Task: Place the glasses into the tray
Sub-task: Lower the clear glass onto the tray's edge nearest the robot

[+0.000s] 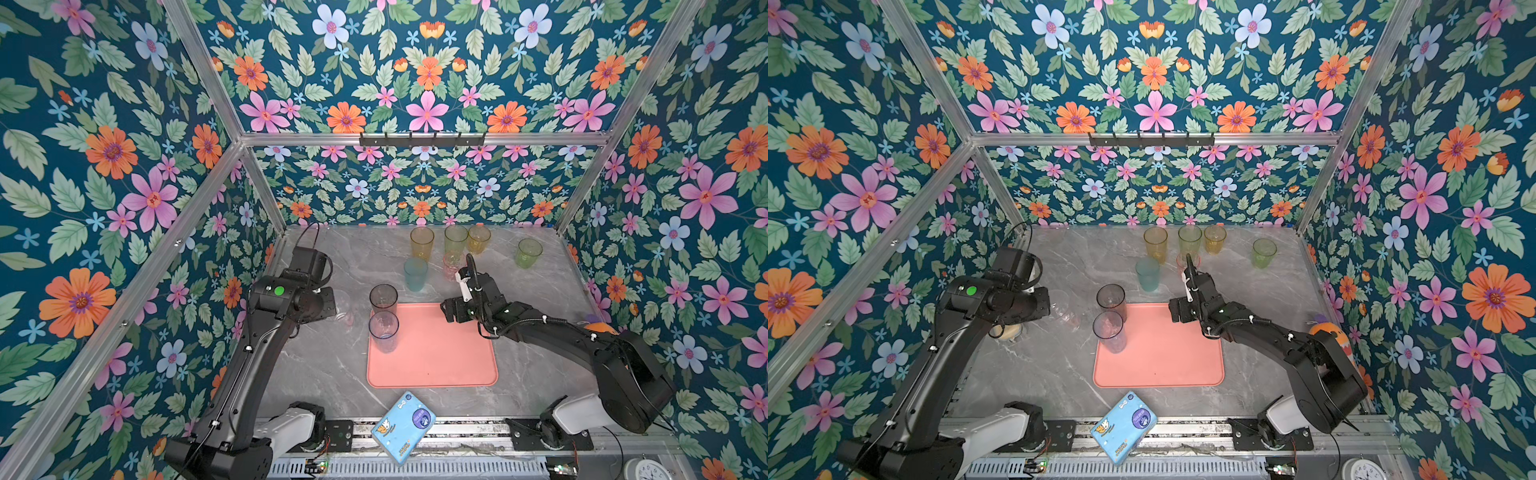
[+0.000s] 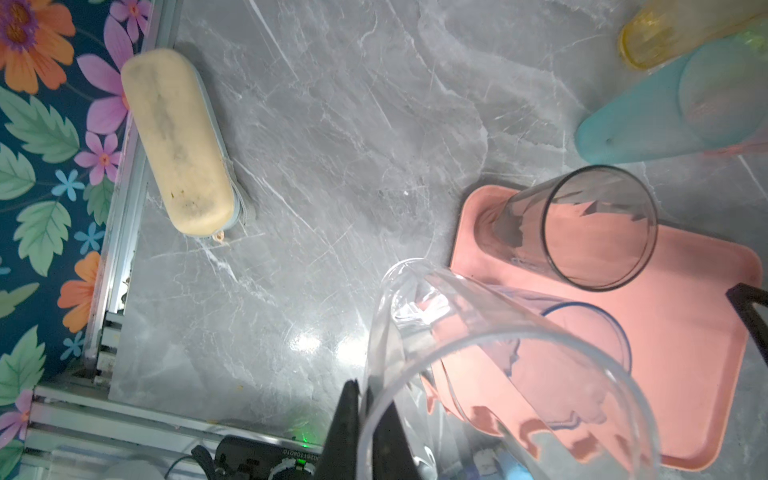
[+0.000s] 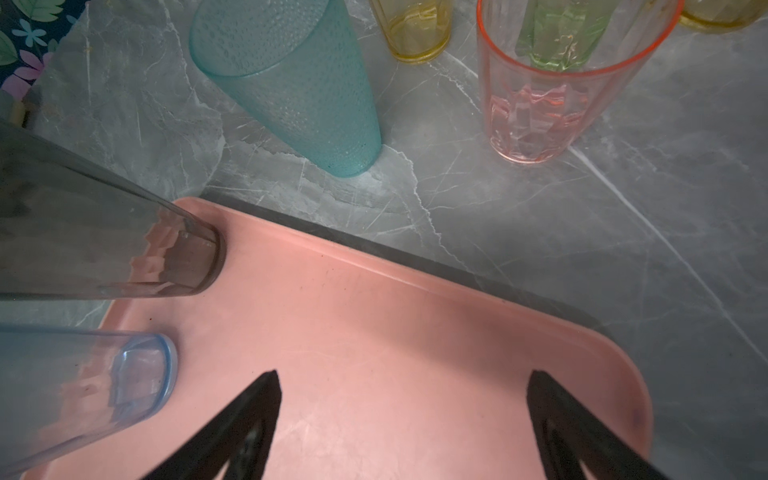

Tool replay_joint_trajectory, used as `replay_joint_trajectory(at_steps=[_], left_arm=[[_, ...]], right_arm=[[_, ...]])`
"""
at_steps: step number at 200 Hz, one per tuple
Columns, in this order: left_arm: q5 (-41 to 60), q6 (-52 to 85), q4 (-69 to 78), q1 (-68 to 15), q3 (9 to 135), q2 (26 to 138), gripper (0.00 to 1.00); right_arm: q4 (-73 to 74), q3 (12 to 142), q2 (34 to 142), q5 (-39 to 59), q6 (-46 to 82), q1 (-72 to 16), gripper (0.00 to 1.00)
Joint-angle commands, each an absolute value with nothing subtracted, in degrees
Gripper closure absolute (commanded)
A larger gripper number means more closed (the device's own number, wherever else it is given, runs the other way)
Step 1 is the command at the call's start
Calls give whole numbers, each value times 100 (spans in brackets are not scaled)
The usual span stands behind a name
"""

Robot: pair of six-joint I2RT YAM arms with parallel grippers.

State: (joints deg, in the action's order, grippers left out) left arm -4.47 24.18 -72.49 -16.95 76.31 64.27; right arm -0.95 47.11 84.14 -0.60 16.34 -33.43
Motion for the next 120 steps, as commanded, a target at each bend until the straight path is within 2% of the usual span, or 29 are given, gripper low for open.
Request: replay_joint_trajectory(at_steps=[1, 67, 120], left_arm=[[-414, 2725, -7242, -1794, 7366, 6205, 100], [-229, 3018, -7339, -2473, 6437, 5654, 100], [-158, 3283, -7249, -3195, 6154, 5496, 100]], right_arm=[[-9, 4780, 8438, -85, 1642, -3350, 6], [-33, 4806, 8487, -70, 1678, -3347, 6], [-26, 4838, 8573, -6, 1687, -3346, 6]])
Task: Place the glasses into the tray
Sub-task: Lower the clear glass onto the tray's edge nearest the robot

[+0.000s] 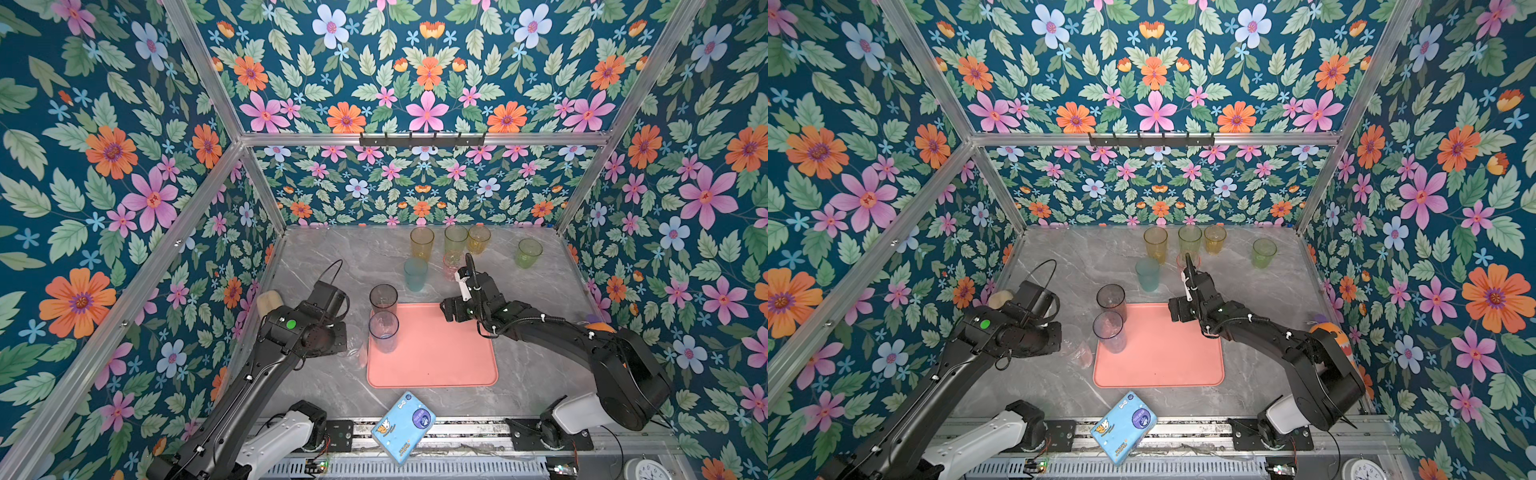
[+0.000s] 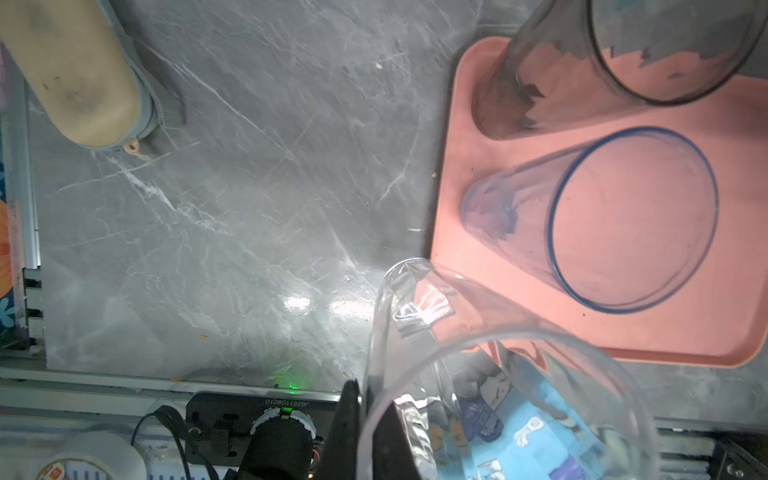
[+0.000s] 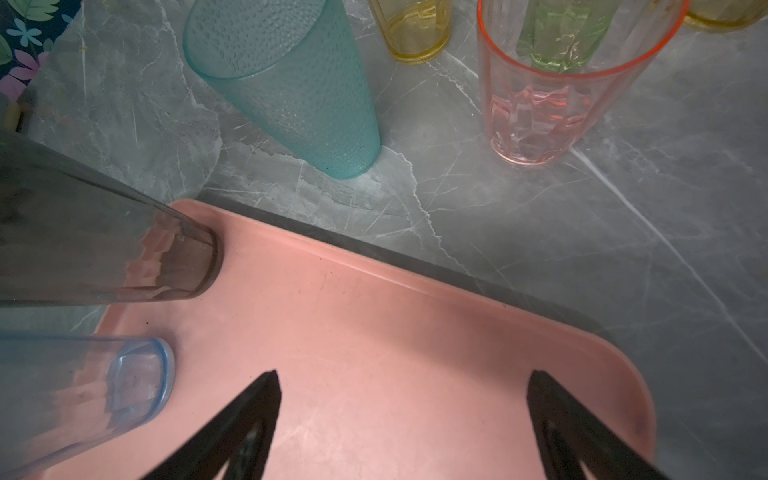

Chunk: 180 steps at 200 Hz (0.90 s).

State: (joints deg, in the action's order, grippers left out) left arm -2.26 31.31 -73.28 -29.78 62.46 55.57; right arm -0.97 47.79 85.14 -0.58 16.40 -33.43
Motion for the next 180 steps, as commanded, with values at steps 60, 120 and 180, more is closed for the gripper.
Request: replay_joint_trajectory(at_steps=[60, 120, 180], left_arm=[[-79, 3615, -6740, -3811, 5654, 5319, 100], [-547, 3910, -6469, -4746, 5660, 5798, 100], [-901, 4062, -6320, -5300, 5671, 6309, 100]], right_arm=[[-26, 4888, 8657, 35, 1682, -3347, 6], [-33, 4891, 8660, 5, 1686, -3349, 6], [-44, 4896, 8665, -9, 1687, -3341, 6]])
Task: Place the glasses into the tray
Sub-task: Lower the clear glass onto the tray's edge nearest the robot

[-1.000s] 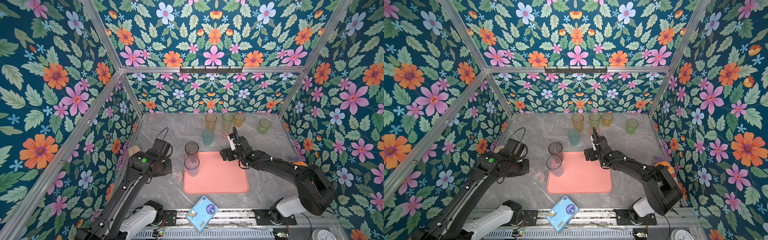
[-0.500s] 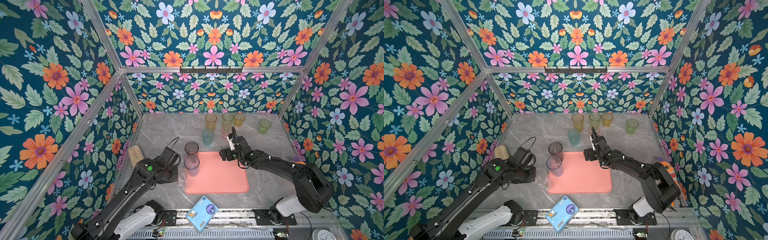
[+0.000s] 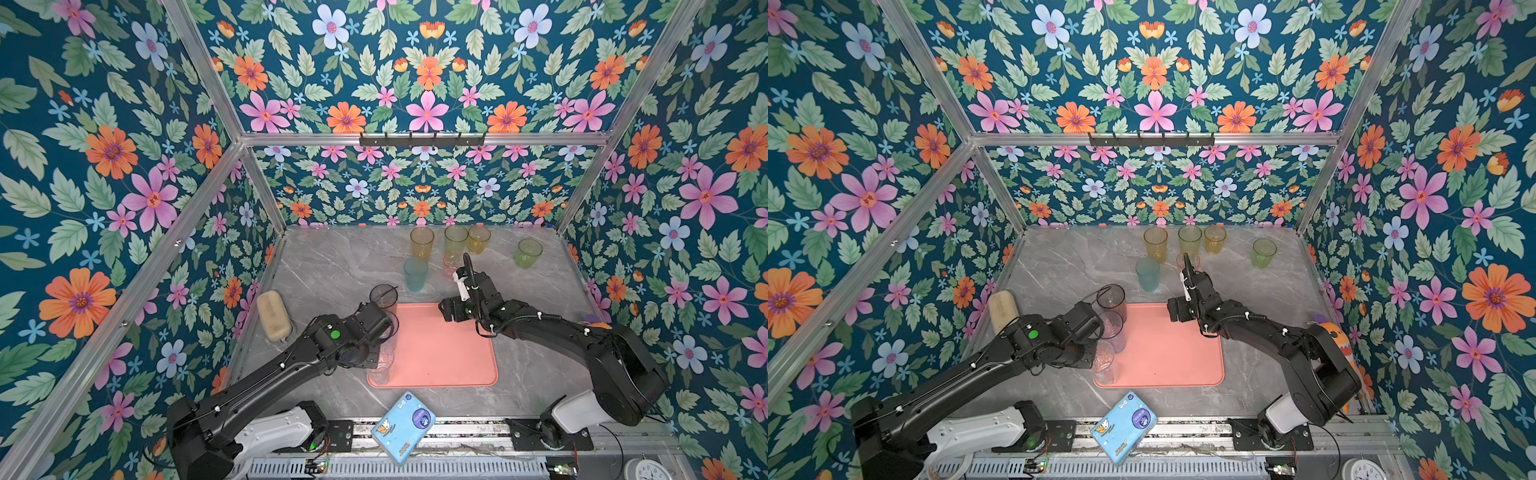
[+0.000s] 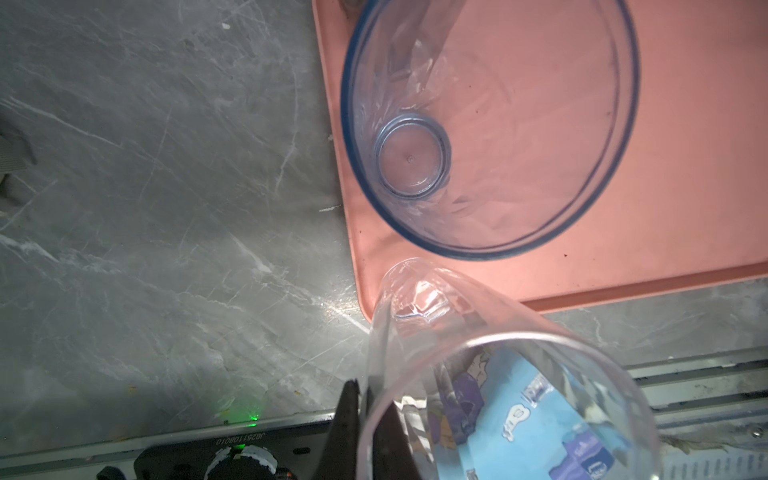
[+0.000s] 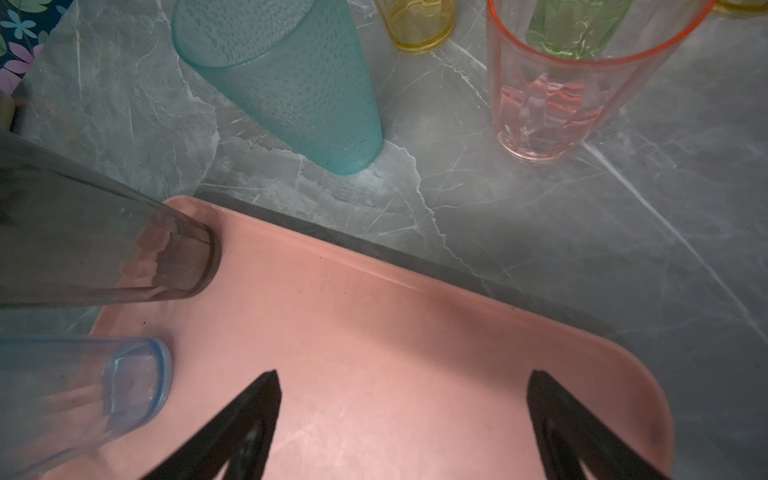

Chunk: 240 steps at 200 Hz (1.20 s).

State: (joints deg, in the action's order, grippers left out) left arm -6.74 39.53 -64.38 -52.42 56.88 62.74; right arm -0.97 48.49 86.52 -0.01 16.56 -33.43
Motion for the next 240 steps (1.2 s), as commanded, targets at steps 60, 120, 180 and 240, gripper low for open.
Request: replay_joint_trajectory(at_steps=[60, 120, 180, 240], left_arm=[[-840, 4053, -6079, -5309, 5520, 6357, 100], [-744, 4032, -5814, -5309, 5362, 6397, 100], [-757, 4072, -5763, -5309, 5282, 6420, 100], [-826, 4054, -5901, -5309, 5394, 6528, 82]], right_arm=[[-82, 4948, 8723, 28, 1687, -3348, 6], [-100, 4949, 8711, 30, 1681, -3344, 6], [-129, 4968, 8731, 47, 1696, -3345, 6], [-157, 4967, 8692, 22, 1693, -3348, 6]])
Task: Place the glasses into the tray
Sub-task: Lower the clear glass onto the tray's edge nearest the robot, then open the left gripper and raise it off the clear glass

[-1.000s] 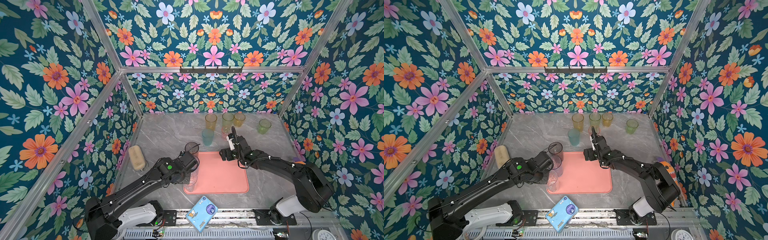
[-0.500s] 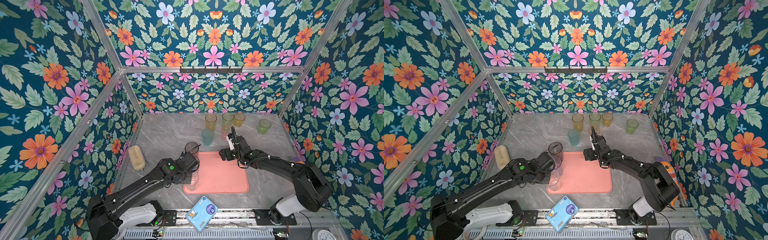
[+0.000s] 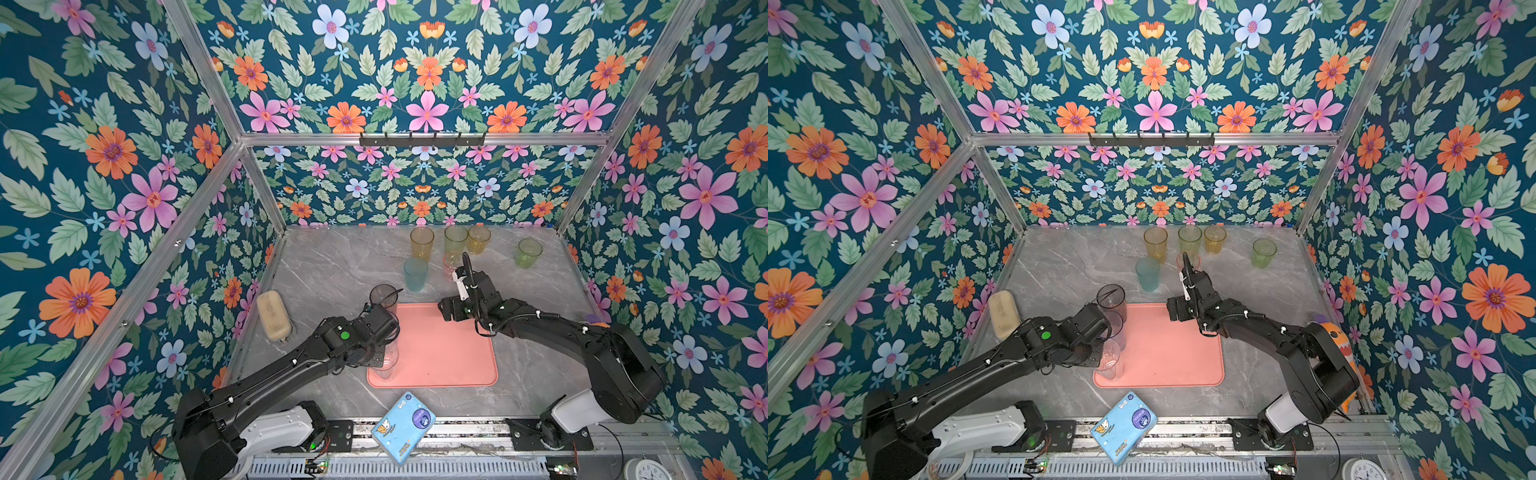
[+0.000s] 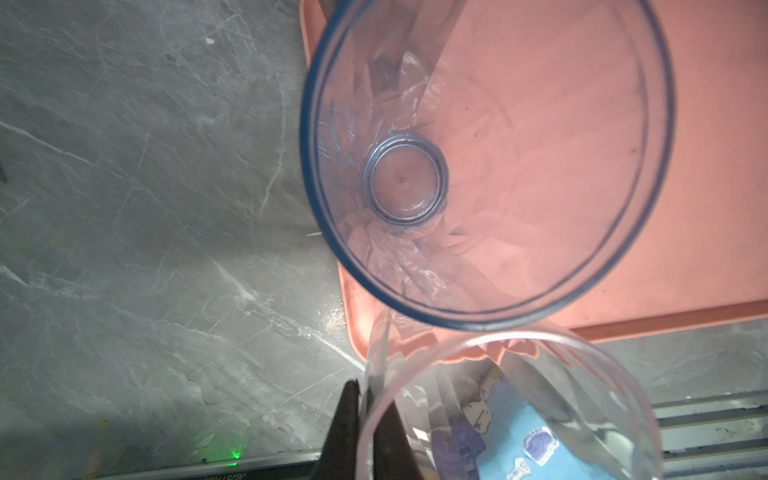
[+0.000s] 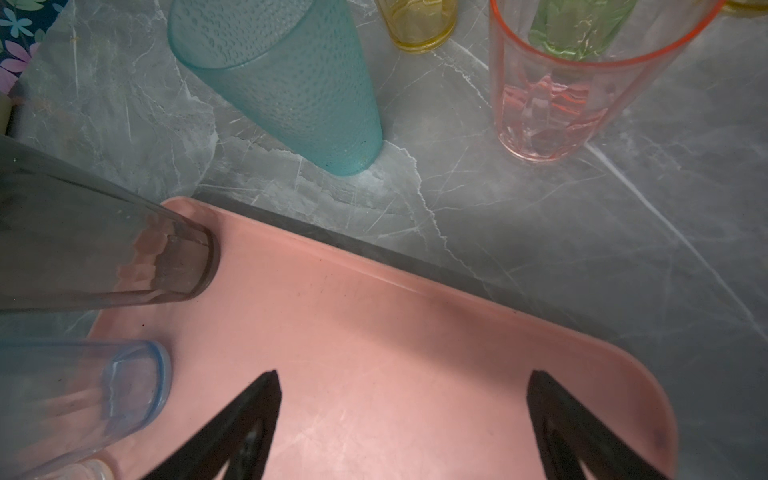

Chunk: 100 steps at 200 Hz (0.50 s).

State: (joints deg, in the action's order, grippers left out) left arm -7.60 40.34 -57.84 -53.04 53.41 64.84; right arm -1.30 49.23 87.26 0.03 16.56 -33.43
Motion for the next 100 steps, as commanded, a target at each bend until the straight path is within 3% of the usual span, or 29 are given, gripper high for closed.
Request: replay_joint_trajectory(at_steps=[1, 45, 100], left_arm=[[-830, 4053, -5903, -5309, 5395, 6525, 81], [-985, 4056, -6060, -5307, 5534, 6537, 71], [-1164, 3926, -6290, -5309, 5956, 6442, 66]], right_arm=[[-153, 4971, 8692, 20, 1695, -3349, 6], [-151, 4969, 8692, 16, 1692, -3342, 6], [-149, 4957, 8675, 0, 1694, -3349, 6]])
